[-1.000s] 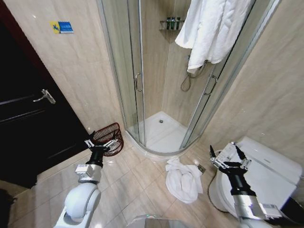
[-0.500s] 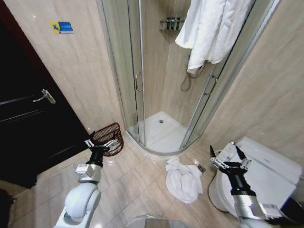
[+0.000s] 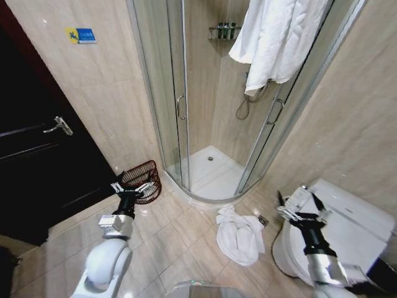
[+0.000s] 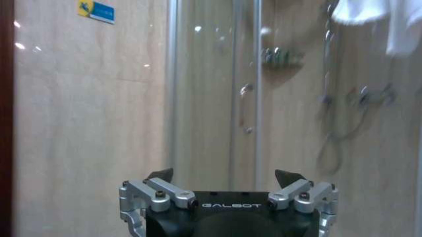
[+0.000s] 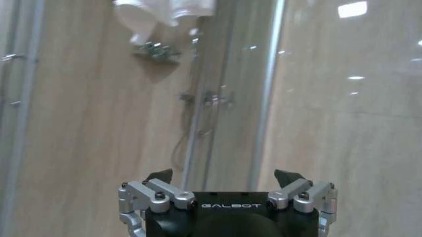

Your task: Discard the used towel into the hamper.

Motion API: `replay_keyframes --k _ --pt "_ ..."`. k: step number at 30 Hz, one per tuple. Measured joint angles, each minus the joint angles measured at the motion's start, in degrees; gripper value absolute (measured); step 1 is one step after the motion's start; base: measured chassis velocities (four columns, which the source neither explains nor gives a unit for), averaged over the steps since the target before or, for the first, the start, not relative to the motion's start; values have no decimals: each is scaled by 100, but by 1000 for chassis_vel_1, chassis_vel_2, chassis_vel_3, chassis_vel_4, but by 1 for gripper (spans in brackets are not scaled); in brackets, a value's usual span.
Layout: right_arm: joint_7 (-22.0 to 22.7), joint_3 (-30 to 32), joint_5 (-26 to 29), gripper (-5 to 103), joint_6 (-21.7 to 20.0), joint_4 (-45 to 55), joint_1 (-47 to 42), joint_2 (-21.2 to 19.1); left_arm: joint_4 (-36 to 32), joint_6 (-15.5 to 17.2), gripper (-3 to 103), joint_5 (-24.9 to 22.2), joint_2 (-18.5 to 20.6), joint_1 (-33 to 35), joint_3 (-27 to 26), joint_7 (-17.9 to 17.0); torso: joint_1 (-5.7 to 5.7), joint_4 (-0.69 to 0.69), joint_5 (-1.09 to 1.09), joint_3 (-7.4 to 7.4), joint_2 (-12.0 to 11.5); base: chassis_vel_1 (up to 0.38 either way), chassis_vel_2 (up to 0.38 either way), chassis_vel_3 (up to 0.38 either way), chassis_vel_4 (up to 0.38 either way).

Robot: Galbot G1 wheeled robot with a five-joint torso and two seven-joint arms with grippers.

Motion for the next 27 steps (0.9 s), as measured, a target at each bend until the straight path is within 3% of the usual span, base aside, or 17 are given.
replay_keyframes --k 2,9,16,21,27 --pt "80 -1 153 100 125 -49 128 2 59 -144 100 -153 30 -56 53 17 1 1 -2 0 0 0 0 0 0" --pt "-9 -7 288 100 135 -36 137 -14 73 -162 100 -5 67 -106 54 61 0 2 -1 0 0 0 0 0 0" --pt "-227 -84 369 100 63 -358 379 -217 201 -224 100 366 44 -282 36 -424 -1 1 0 0 0 0 0 0 0" --pt "-198 -161 511 100 -274 -683 1119 -627 289 -173 100 625 -37 -438 -23 -800 -1 2 -1 0 0 0 0 0 0" --pt "-74 -369 542 100 -352 -1259 2286 -935 203 102 100 390 -28 -574 55 -939 -1 6 1 0 0 0 0 0 0"
